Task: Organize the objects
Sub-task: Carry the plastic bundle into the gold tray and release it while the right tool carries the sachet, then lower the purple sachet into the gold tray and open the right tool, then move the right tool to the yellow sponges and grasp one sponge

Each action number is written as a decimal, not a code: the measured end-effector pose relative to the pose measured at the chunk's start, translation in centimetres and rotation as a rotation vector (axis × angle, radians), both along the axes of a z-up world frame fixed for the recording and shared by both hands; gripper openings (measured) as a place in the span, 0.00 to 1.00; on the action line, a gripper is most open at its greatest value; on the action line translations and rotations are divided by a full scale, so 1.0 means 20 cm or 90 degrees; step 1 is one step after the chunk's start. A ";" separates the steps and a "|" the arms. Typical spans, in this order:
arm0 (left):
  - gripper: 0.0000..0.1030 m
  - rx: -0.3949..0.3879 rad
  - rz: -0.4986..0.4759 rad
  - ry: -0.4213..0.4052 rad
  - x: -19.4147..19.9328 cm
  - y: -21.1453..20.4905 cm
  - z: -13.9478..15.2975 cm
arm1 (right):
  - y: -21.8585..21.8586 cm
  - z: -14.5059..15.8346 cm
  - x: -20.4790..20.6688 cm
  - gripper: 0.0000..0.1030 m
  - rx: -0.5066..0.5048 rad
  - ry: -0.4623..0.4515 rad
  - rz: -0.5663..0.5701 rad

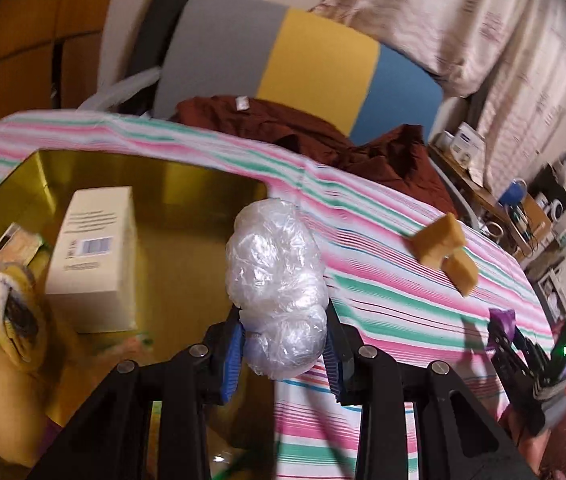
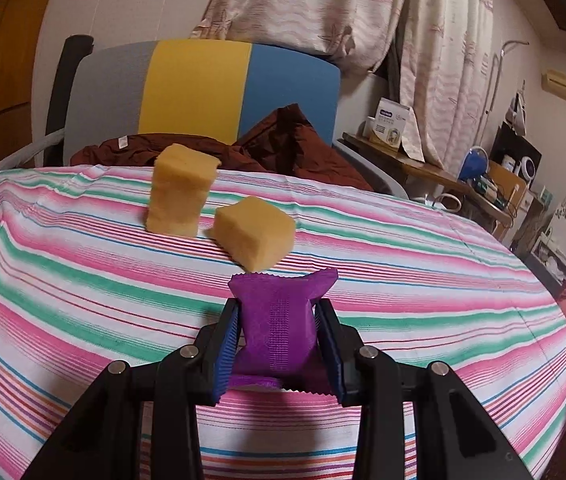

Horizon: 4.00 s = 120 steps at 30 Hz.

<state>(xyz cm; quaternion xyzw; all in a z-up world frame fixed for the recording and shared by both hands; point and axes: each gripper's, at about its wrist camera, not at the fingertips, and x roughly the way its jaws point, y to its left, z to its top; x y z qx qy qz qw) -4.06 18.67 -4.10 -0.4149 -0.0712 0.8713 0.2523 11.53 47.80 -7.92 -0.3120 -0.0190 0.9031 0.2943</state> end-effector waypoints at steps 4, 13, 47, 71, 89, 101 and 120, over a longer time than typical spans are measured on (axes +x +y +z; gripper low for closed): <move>0.35 -0.003 0.001 -0.035 -0.11 -0.05 -0.03 | -0.05 -0.01 -0.04 0.37 0.029 -0.021 0.018; 0.62 -0.002 0.049 -0.046 -0.16 -0.13 -0.03 | -0.13 -0.02 -0.05 0.37 0.066 -0.033 0.045; 0.97 -0.005 0.007 0.089 0.32 -0.46 -0.01 | -1.08 0.28 -0.37 0.36 -0.135 0.047 0.446; 0.97 -0.016 0.040 0.087 0.35 -0.58 -0.03 | -1.19 0.19 -0.54 0.40 -0.234 -0.007 0.435; 0.99 -0.015 0.034 0.070 0.37 -0.51 -0.03 | -0.99 0.19 -0.44 0.41 -0.253 0.019 0.380; 1.00 -0.033 -0.042 0.081 0.44 -0.28 0.04 | -0.42 0.05 -0.30 0.46 -0.238 -0.026 0.212; 1.00 -0.090 -0.171 0.077 0.62 0.08 0.03 | 0.39 0.07 -0.46 0.72 -0.153 -0.010 0.024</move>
